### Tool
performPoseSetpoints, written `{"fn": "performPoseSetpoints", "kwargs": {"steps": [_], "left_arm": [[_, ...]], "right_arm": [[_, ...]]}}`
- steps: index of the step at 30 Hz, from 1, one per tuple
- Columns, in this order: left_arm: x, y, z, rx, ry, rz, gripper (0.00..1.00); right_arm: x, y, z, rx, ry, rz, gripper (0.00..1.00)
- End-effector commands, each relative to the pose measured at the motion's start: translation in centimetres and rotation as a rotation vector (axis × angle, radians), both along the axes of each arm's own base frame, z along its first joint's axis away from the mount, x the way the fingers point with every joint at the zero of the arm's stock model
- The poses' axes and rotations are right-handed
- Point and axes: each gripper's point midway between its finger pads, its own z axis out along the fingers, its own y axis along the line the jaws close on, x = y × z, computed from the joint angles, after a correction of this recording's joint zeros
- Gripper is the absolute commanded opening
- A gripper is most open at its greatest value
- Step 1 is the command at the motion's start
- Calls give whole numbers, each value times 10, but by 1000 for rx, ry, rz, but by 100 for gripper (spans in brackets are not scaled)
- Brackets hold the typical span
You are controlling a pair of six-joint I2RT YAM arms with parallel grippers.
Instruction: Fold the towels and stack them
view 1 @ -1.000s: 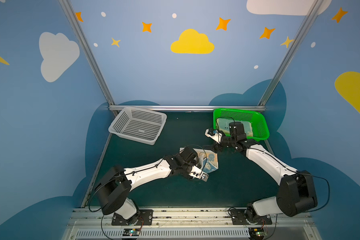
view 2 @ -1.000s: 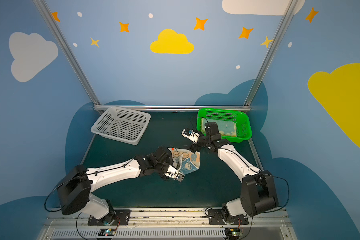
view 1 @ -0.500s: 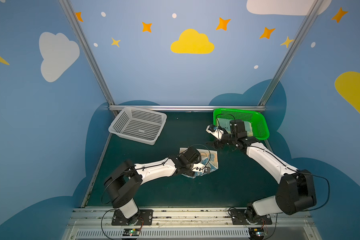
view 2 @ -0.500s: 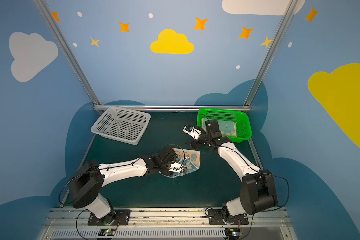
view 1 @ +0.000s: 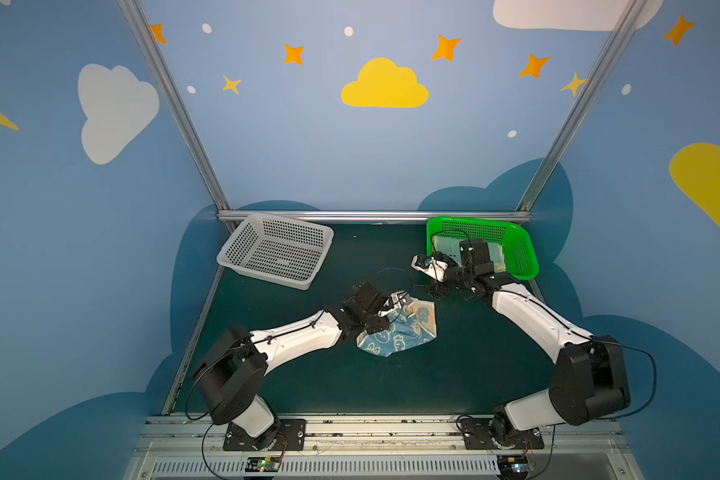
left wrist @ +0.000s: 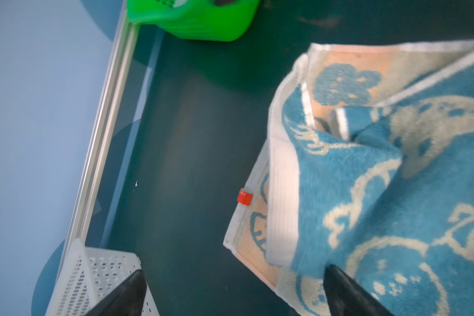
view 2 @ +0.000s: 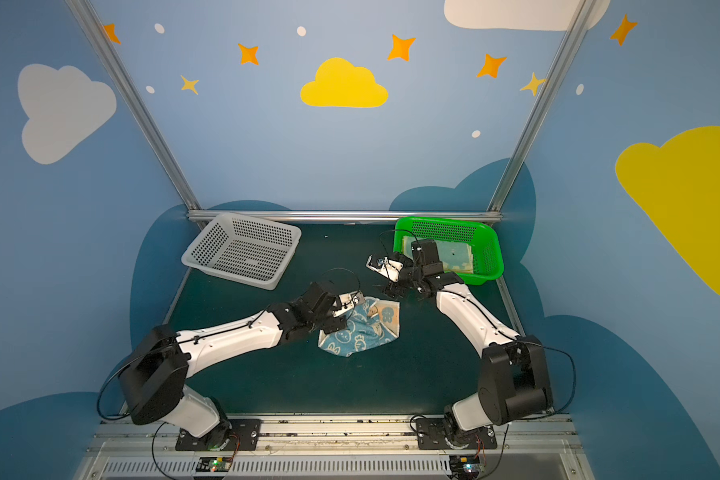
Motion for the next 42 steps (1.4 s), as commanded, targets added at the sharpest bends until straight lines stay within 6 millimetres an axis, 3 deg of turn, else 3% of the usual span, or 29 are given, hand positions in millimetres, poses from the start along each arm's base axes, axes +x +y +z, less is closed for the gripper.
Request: {"fn": "performPoseSetpoints", "kwargs": {"steps": [1, 6, 17, 21, 25, 31, 37, 42], "left_arm": [[-7, 6, 14, -162, 32, 58, 100], [-20, 8, -2, -201, 99, 54, 100], [-22, 15, -22, -384, 210, 174, 100], [-23, 16, -25, -401, 253, 168, 100], [-25, 17, -22, -475, 276, 150, 100], [-9, 38, -18, -581, 339, 278, 100], [4, 49, -25, -574, 375, 378, 100], [8, 53, -23, -601, 345, 407, 100]], "right_arm": [[0, 1, -10, -73, -25, 77, 84], [-5, 12, -31, -78, 12, 170, 84], [29, 24, -63, -148, 147, 179, 81], [16, 33, -61, -129, 138, 302, 80], [-7, 45, -44, -41, 163, 419, 80], [-30, 62, -24, 39, 249, 520, 80], [-48, 76, -41, -18, 329, 549, 79], [-50, 79, -61, -83, 406, 511, 77]]}}
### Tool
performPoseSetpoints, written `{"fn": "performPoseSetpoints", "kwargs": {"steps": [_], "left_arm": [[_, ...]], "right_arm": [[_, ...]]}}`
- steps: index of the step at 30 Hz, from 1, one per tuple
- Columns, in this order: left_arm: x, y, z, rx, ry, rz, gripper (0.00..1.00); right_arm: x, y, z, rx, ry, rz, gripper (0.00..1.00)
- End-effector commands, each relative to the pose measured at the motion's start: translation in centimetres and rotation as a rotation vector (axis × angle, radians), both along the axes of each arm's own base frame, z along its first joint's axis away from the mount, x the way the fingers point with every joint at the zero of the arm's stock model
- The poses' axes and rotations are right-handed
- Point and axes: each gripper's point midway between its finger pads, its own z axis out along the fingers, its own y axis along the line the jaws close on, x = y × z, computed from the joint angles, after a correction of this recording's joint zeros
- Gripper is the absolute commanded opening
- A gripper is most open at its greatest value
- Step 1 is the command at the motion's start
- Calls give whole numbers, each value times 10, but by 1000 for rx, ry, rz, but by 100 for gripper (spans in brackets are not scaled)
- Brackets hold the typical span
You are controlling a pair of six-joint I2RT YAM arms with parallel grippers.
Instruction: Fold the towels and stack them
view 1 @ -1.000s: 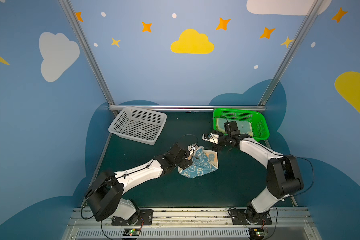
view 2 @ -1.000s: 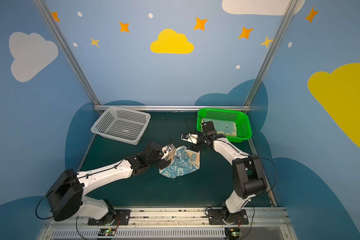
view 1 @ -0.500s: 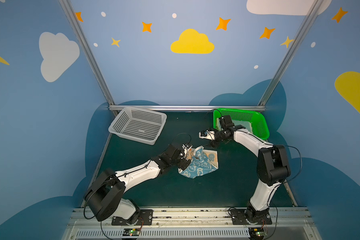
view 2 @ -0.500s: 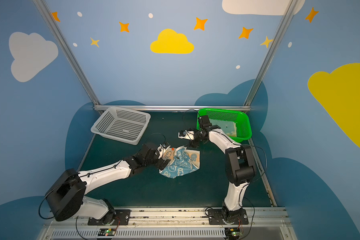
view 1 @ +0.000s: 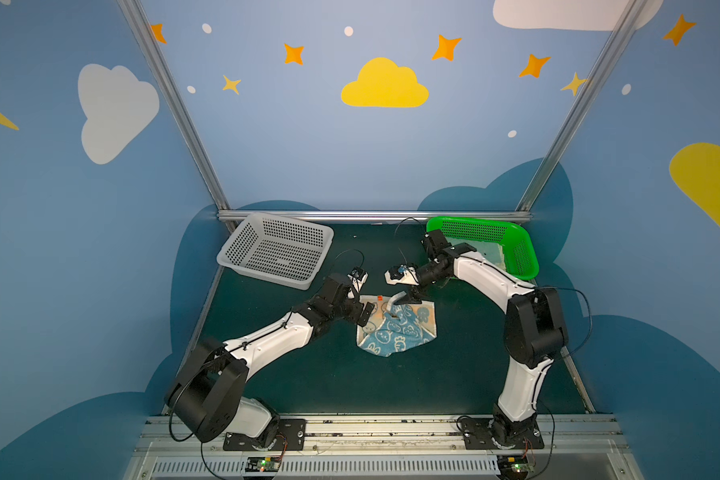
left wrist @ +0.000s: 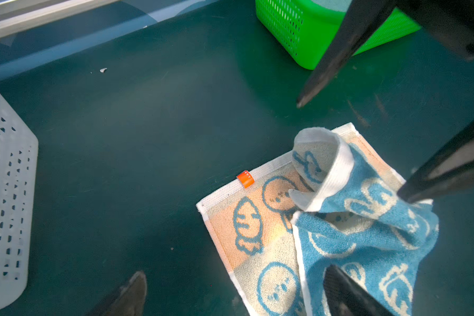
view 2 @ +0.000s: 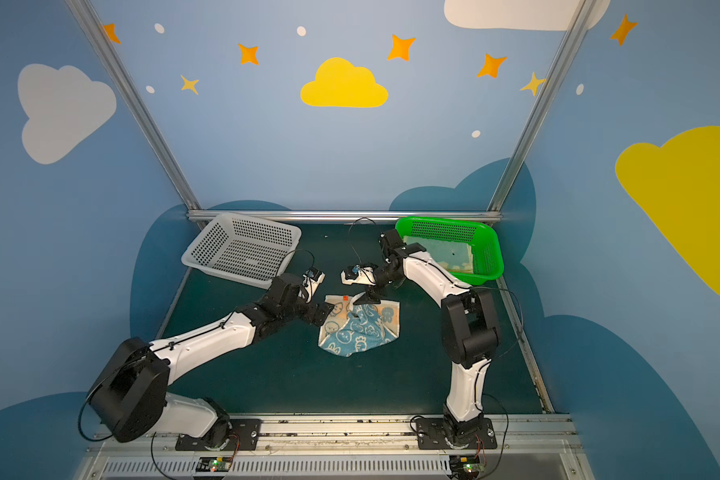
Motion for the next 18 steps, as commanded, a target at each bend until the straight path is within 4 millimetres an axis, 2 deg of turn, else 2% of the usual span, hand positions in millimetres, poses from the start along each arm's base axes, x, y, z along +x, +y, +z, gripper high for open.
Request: {"fn": "performPoseSetpoints", "kwargs": {"steps": [1, 6, 11, 15, 18], "left_arm": [[3, 4, -1, -14, -3, 49, 100], [3, 13, 5, -19, -49, 82, 100], [1, 14, 8, -12, -49, 76, 100], [0, 12, 5, -16, -35, 63, 100], [4, 13, 6, -32, -90, 74, 100]], "right_arm": [[-7, -4, -13, -84, 82, -24, 76], [2, -10, -27, -190, 100, -95, 67], [3, -19, -32, -249, 103, -139, 52], [0, -26, -36, -304, 115, -170, 28], [-3, -33, -38, -328, 97, -180, 3]]}}
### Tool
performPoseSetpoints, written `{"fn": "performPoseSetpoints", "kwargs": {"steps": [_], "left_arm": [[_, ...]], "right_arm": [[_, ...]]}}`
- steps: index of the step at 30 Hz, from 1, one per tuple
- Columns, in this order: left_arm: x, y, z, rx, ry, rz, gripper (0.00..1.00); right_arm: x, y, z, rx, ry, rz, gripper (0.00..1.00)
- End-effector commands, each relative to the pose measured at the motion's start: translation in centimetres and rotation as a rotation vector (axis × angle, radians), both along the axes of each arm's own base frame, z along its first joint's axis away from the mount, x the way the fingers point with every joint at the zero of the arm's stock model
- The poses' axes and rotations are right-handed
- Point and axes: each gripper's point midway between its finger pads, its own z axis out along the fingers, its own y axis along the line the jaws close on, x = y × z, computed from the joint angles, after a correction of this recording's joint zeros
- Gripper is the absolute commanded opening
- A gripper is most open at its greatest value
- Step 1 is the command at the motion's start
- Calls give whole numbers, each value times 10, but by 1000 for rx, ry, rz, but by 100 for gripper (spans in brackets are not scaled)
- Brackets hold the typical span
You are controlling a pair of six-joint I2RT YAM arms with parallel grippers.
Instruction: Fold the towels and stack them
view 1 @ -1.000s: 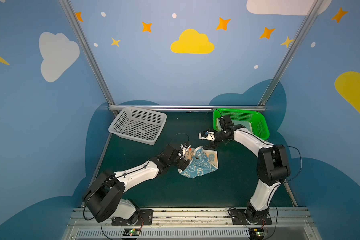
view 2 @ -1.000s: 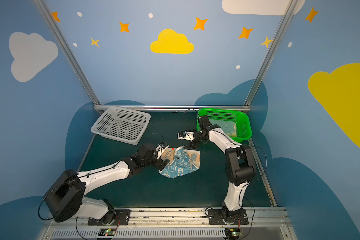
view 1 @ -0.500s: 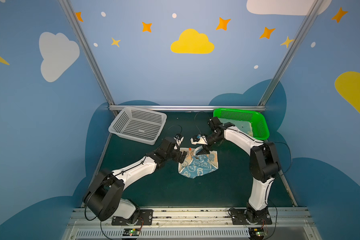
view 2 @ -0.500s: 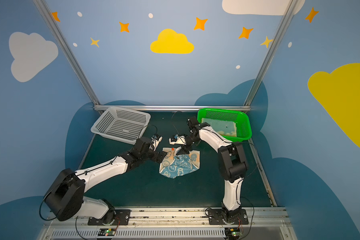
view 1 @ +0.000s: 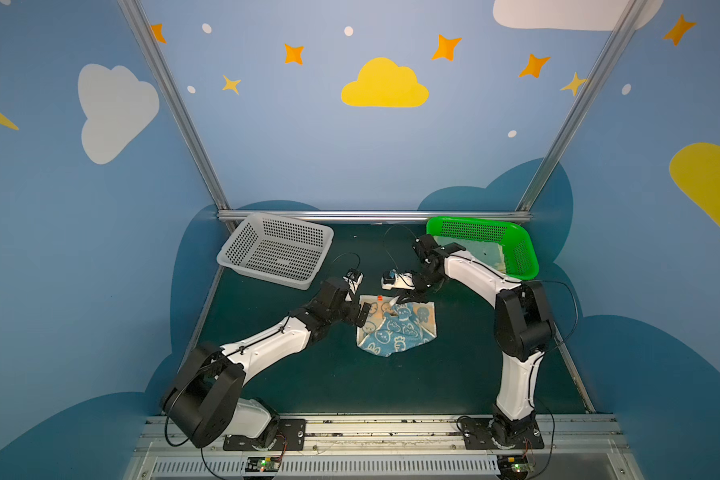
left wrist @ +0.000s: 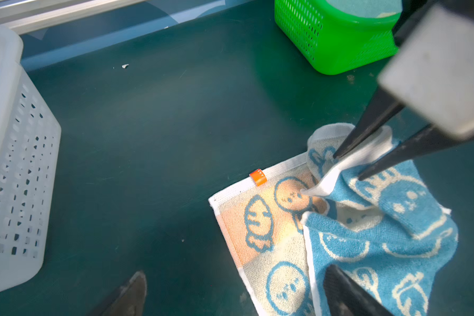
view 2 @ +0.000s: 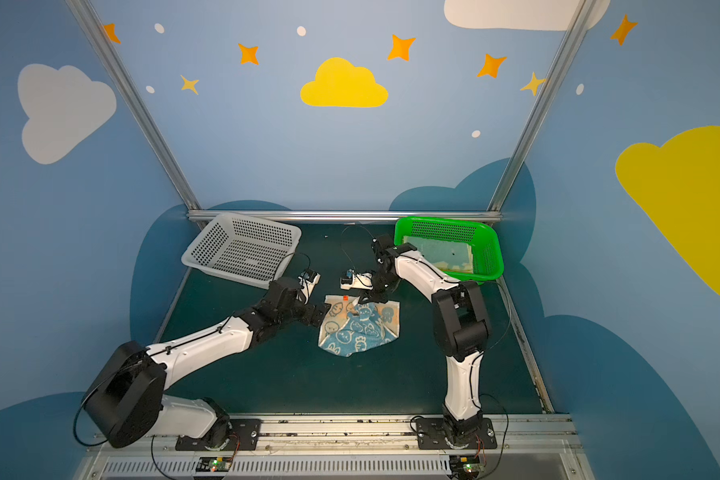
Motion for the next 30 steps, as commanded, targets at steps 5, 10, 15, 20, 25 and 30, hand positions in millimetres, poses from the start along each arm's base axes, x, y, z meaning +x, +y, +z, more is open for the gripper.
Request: {"fn": "performPoseSetpoints", "kwargs": {"steps": [5, 10, 15, 20, 25, 30], "left_arm": [[11, 12, 21, -79, -159, 92, 100], [14, -3, 30, -93, -179, 7, 100], [16, -25, 36, -68, -165, -126, 100], [14, -36, 43, -14, -160, -238, 100], [4, -33, 45, 67, -236, -343, 100], [3, -24, 42, 170, -360, -376, 98]], "right_arm": [[-3, -14, 16, -11, -182, -16, 0], [12, -14, 51, 65, -417, -36, 0], [2, -3, 85, 190, -560, 75, 0], [-13, 7, 108, 301, -595, 150, 0], [-25, 15, 121, 379, -567, 182, 0], [-35, 17, 128, 418, -542, 193, 0]]}}
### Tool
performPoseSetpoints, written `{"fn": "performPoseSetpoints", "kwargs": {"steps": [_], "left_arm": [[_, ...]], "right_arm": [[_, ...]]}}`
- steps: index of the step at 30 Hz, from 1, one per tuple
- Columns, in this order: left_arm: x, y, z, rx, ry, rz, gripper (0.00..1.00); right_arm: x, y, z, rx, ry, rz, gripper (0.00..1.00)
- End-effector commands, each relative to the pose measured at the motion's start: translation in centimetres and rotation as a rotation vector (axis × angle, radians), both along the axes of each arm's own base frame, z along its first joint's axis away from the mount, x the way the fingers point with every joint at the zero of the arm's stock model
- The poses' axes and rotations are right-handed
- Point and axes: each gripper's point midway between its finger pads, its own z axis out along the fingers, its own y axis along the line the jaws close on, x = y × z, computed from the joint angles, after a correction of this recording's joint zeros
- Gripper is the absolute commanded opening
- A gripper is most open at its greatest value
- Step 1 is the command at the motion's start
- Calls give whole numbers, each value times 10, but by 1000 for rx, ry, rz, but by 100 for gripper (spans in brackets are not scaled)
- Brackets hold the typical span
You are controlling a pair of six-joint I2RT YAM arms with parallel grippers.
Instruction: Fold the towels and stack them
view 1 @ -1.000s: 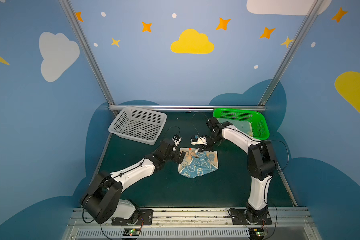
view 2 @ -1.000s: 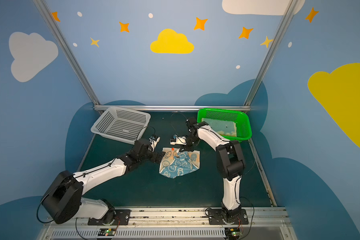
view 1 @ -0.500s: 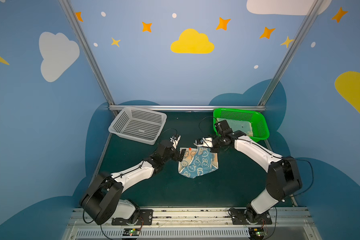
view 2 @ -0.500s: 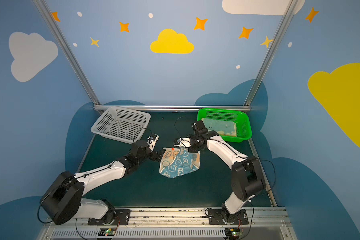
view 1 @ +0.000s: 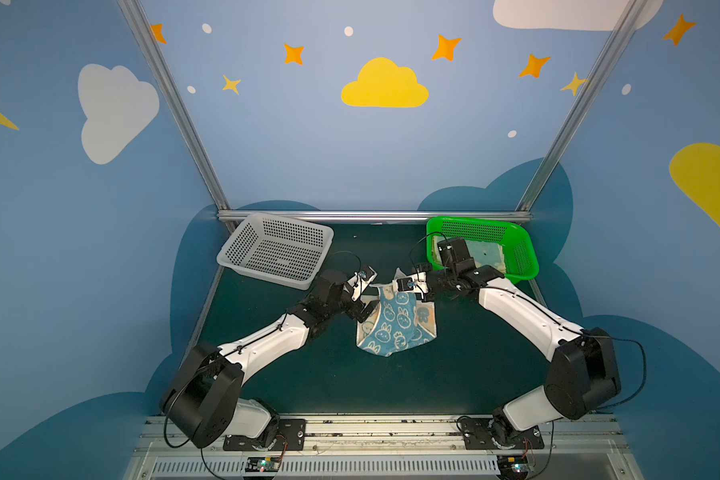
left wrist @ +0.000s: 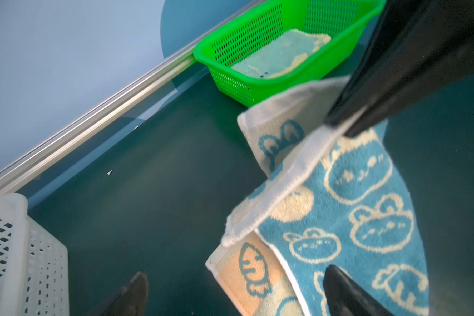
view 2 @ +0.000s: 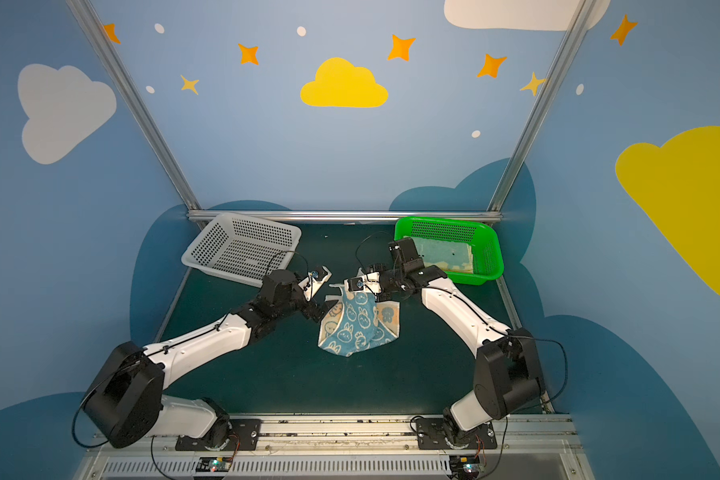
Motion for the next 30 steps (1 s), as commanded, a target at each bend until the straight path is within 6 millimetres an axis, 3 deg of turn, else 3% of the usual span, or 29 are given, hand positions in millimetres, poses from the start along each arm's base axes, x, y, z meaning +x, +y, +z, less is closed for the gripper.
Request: {"fn": "performPoseSetpoints", "kwargs": {"steps": [1, 14, 19, 23, 30], "left_arm": [[2, 4, 9, 60, -126, -38, 98], [17, -15, 34, 15, -169, -82, 92], [4, -29, 24, 38, -89, -197, 80], [1, -33, 16, 52, -30, -215, 61], [1, -38, 18, 61, -6, -222, 9]], "right_arm": [[-16, 5, 19, 63, 5, 50, 0], [-28, 6, 23, 89, 47, 77, 0], [-29, 8, 25, 99, 51, 74, 0], [-25, 9, 26, 111, 46, 60, 0], [-20, 10, 26, 128, 56, 27, 0]]}}
